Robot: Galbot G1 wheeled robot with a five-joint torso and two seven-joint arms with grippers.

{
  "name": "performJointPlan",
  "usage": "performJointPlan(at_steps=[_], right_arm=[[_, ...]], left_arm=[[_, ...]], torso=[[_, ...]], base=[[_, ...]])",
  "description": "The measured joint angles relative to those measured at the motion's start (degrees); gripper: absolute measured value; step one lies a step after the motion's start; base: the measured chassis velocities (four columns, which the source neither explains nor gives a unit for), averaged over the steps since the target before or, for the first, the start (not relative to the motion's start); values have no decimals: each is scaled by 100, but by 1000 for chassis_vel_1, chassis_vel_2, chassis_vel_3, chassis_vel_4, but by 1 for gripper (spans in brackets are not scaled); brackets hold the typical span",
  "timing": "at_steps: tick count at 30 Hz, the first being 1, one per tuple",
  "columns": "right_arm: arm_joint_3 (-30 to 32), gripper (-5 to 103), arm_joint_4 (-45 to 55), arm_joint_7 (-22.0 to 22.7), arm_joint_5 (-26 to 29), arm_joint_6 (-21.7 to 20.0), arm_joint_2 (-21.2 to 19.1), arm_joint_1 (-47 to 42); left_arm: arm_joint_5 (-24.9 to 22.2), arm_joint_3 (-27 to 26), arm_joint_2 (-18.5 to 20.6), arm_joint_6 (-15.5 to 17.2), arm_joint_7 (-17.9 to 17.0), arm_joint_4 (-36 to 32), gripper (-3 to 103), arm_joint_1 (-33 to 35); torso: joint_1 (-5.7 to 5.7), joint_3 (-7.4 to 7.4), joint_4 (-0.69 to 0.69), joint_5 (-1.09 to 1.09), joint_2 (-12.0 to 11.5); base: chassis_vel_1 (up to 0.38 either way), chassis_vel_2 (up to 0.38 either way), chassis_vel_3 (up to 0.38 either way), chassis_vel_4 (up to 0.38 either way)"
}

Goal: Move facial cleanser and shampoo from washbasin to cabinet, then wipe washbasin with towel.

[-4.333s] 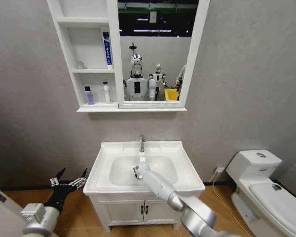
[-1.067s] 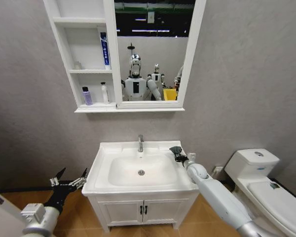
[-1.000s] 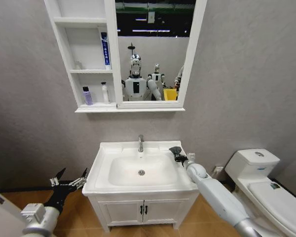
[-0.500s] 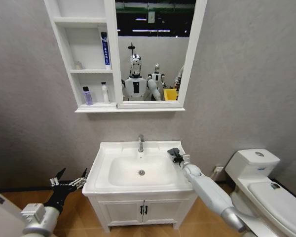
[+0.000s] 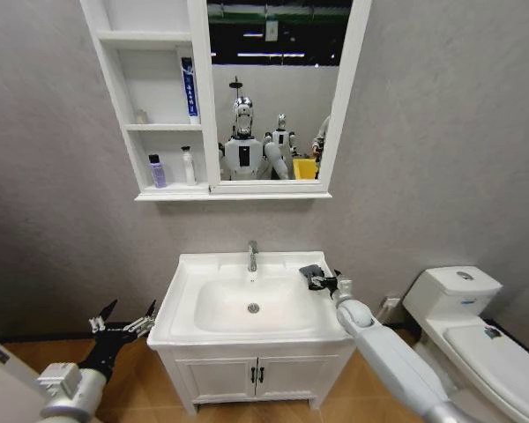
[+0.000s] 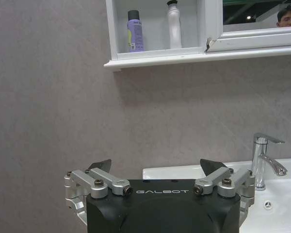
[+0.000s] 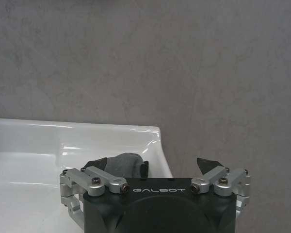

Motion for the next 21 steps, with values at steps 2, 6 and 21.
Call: performJointPlan(at_steps=[2,6,21], right_arm=[[236,100,494,66,21,-7,-122,-357],[1596,100,2127,33,19,78,-439,-2176],[3853,100,4705,-1080,-1139,1556,1831,-6960]], left_arm=[[0,1,0,0,0,0,100,0],[0,1,0,0,0,0,100,0],[0,1,-1,0,0,0,100,0]], torso=[[0,0,-2,-1,0],[0,-1,-2,-2,0],[-2,-2,-1,-4,2]], base=[[0,0,0,0],[0,0,0,0],[0,0,0,0]])
